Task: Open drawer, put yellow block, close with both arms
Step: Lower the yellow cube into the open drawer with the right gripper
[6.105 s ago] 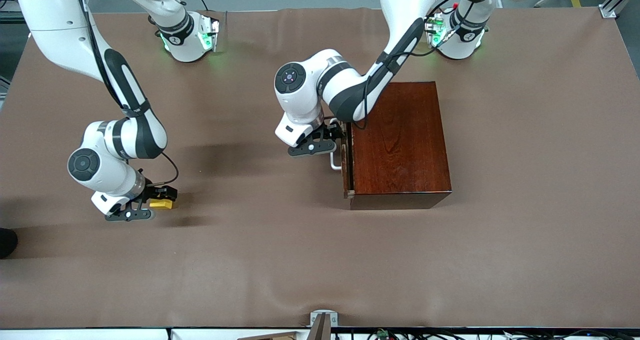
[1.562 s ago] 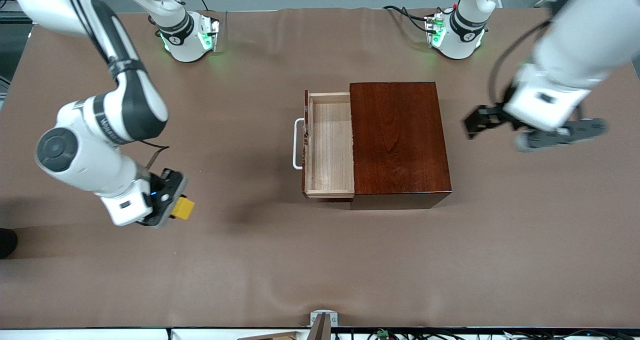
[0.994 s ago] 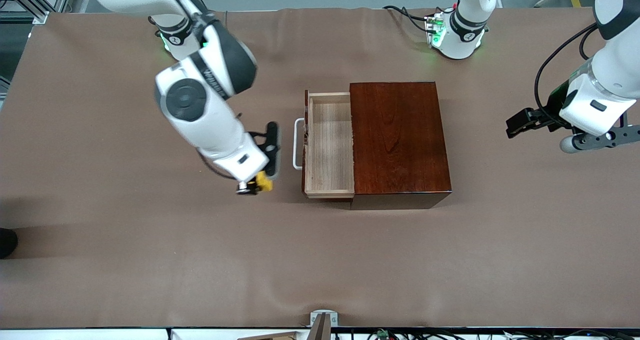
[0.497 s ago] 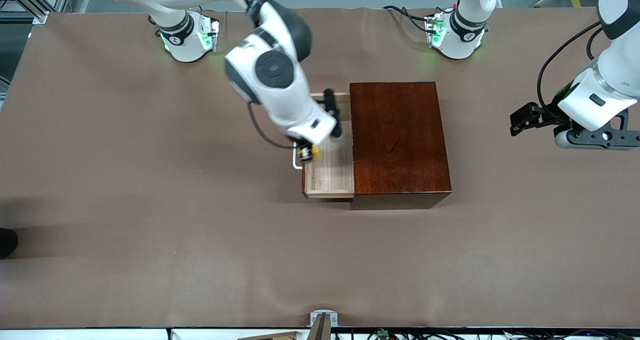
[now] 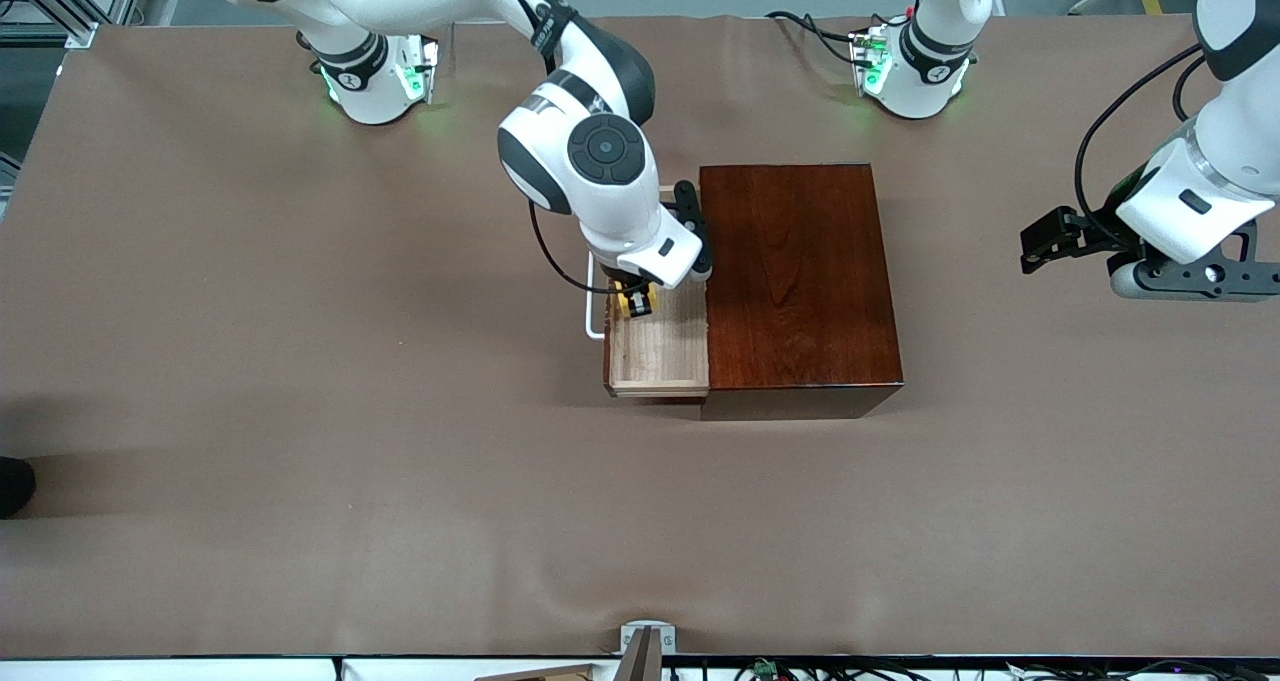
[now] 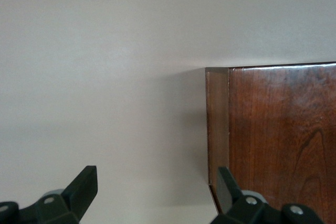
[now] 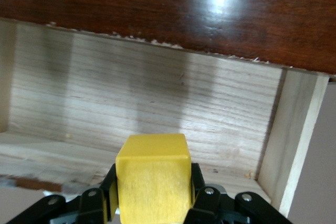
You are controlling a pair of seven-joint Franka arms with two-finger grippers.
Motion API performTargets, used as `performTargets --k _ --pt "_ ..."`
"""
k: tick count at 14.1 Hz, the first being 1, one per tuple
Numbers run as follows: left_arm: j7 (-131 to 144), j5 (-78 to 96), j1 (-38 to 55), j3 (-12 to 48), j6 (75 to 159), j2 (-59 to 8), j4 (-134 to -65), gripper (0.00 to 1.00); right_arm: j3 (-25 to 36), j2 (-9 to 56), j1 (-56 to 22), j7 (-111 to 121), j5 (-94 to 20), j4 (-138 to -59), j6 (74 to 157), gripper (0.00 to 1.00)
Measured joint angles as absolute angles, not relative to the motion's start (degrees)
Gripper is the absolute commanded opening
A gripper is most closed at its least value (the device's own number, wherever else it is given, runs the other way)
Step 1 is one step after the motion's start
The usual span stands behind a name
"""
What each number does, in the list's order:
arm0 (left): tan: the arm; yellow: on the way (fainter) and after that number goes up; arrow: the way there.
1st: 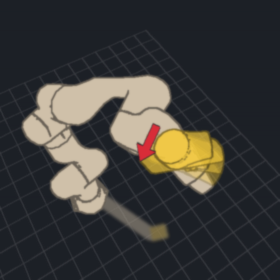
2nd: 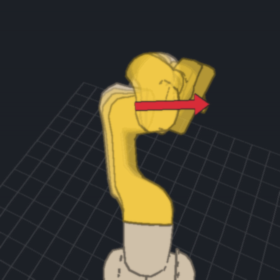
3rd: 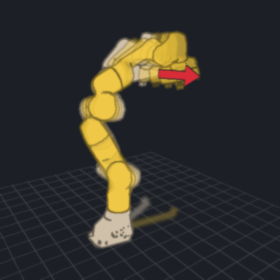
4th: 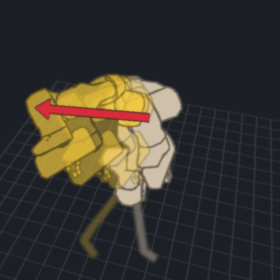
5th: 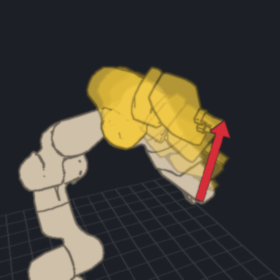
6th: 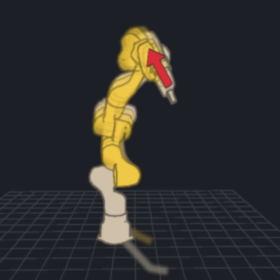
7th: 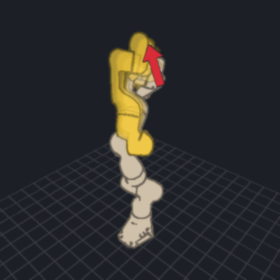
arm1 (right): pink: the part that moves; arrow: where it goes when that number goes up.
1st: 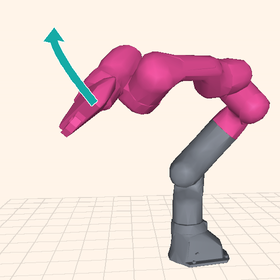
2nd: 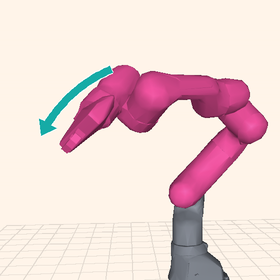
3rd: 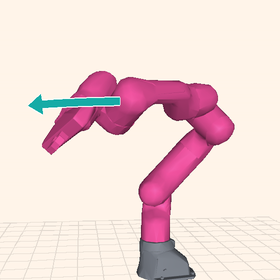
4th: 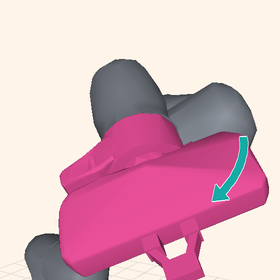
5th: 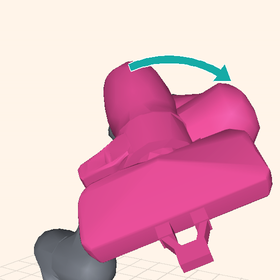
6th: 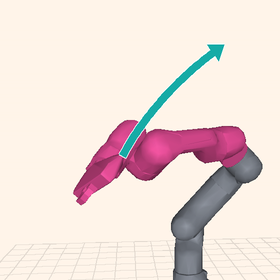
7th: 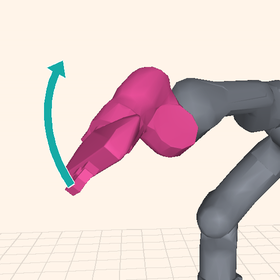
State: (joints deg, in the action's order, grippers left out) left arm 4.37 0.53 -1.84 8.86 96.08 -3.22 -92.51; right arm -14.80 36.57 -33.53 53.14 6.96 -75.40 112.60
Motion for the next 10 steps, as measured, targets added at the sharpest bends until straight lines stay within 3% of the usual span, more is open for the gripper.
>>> performTargets --k 4,5,7,10 --pt "4.41 0.53 -2.42 8.63 96.4 -3.65 -92.51 1.0 -14.82 38.02 -35.28 51.24 10.87 -75.4 114.74 0.0" --pt "4.41 0.53 -2.48 8.63 96.47 -3.68 -92.51 1.0 -14.82 38.2 -35.78 50.12 11.54 -75.4 114.8 0.18" --pt "4.41 0.53 -2.53 8.63 96.52 -3.69 -92.51 1.0 -14.82 38.41 -36.43 48.96 11.91 -75.4 114.8 1.0" --pt "4.41 0.53 -2.53 8.63 96.64 -3.77 -92.51 1.0 -14.7 38.42 -36.44 48.85 12.27 -75.32 114.8 1.0"
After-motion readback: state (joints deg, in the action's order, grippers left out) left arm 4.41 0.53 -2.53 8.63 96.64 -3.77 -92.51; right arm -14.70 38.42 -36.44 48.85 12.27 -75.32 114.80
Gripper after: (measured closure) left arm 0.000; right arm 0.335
